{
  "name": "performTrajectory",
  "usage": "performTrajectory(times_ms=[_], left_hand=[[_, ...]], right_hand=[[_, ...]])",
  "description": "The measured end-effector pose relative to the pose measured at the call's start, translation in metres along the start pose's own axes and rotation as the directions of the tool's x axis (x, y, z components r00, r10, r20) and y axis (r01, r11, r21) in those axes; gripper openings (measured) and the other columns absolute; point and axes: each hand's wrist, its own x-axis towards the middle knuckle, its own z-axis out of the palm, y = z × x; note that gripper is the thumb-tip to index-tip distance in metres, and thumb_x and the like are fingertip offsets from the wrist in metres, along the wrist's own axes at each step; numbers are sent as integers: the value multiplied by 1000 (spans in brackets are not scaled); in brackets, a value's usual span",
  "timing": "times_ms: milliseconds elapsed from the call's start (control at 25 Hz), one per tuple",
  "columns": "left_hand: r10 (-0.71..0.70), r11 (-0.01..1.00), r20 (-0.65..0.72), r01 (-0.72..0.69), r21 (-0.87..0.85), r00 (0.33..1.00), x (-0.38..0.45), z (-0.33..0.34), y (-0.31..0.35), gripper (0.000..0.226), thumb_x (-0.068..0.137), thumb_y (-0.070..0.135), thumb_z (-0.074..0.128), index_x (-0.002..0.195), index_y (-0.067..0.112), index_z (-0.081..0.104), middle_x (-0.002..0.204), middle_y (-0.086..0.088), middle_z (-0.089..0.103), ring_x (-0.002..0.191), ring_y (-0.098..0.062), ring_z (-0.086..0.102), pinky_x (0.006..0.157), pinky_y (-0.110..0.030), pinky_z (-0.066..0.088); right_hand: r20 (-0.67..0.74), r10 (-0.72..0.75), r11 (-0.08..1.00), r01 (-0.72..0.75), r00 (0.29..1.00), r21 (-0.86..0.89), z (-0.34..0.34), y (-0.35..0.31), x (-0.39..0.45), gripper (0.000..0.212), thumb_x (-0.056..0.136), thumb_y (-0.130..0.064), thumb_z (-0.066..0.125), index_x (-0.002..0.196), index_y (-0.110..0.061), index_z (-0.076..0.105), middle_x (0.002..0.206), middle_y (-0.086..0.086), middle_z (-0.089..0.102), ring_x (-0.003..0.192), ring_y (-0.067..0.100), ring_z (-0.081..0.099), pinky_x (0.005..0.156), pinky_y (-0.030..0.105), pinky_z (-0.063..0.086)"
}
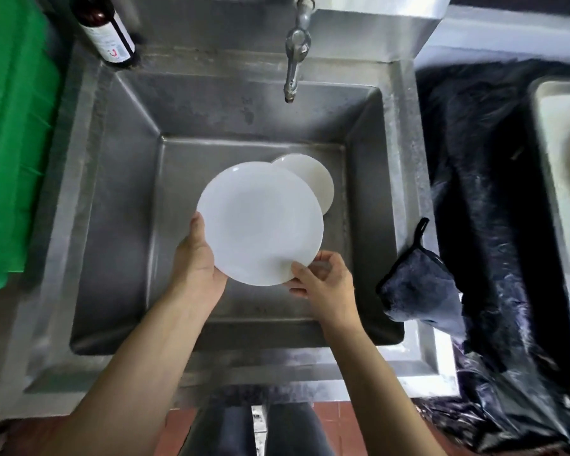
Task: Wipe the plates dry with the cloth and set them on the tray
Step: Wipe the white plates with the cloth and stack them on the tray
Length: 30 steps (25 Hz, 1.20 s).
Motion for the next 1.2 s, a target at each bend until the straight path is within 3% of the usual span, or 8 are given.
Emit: performTrajectory(times_ms=[160, 320, 520, 680, 800, 920, 1080, 1200], left_hand=[[53, 996, -8, -53, 79, 999, -26, 11, 16, 29, 102, 51, 46, 97, 31, 65, 86, 16, 77, 84, -12, 75, 72, -34, 61], [72, 991, 9, -72, 110, 997, -55, 18, 20, 29, 101, 50, 49, 92, 29, 66, 77, 18, 76, 77, -9, 74, 71, -32, 59], [81, 983, 38, -86, 160, 996, -84, 27, 19, 33, 98, 53, 55, 95, 23, 69, 77, 12, 77, 74, -14, 76, 54, -27, 59], [106, 975, 73, -118, 189, 992, -103, 35, 23, 33, 96, 54, 57, 93, 24, 69, 77, 12, 77, 72, -13, 76, 51, -25, 57], [115, 969, 80, -130, 211, 990, -115, 39, 26, 32, 95, 56, 58, 92, 27, 69, 79, 14, 77, 81, -15, 75, 64, -28, 58], [133, 962, 115, -156, 223, 984, -127, 43, 31, 31, 97, 55, 56, 92, 28, 69, 79, 16, 77, 87, -13, 72, 67, -27, 54], [127, 960, 147, -159, 229, 981, -144, 50, 43, 31, 98, 54, 54, 105, 27, 70, 98, 9, 76, 87, -11, 70, 57, -23, 53], [168, 954, 193, -209, 214, 967, -153, 56, 53, 36, 99, 52, 53, 121, 26, 67, 110, 6, 74, 93, -12, 69, 56, -21, 54]], right_hand=[[-127, -228, 930, 177, 965, -322, -40, -13, -17, 4, 97, -23, 64, 99, -26, 63, 90, -7, 74, 81, 13, 72, 77, 32, 57], [-95, -523, 605, 290, 847, -742, -98, -10, -23, 41, 82, -6, 64, 122, -14, 65, 118, 10, 66, 110, 36, 59, 95, 43, 44], [24, -304, 291, 117, 952, -950, -162, 26, -14, 89, 80, -33, 73, 159, -32, 31, 171, 4, 16, 159, 24, 9, 126, 50, 4], [2, -375, 374, 153, 927, -915, -183, 37, -1, 91, 79, -13, 72, 158, -35, 35, 171, 11, 15, 157, 34, 14, 126, 52, 15], [51, -414, 416, 239, 909, -877, -191, 40, 8, 81, 82, 1, 65, 154, -32, 46, 168, 14, 24, 152, 39, 24, 123, 51, 25], [-5, -497, 585, 331, 868, -741, -193, 34, 6, 70, 82, 9, 63, 146, -18, 56, 157, 16, 43, 140, 40, 43, 119, 45, 33], [-298, -516, 834, 392, 803, -387, -174, -20, -24, 45, 96, -9, 58, 135, -26, 47, 108, 6, 70, 92, 25, 68, 78, 37, 49], [-420, -626, 779, 554, 658, -294, -148, -82, -52, 31, 95, -17, 57, 124, -28, 51, 101, -3, 65, 87, -1, 61, 78, 27, 45]])
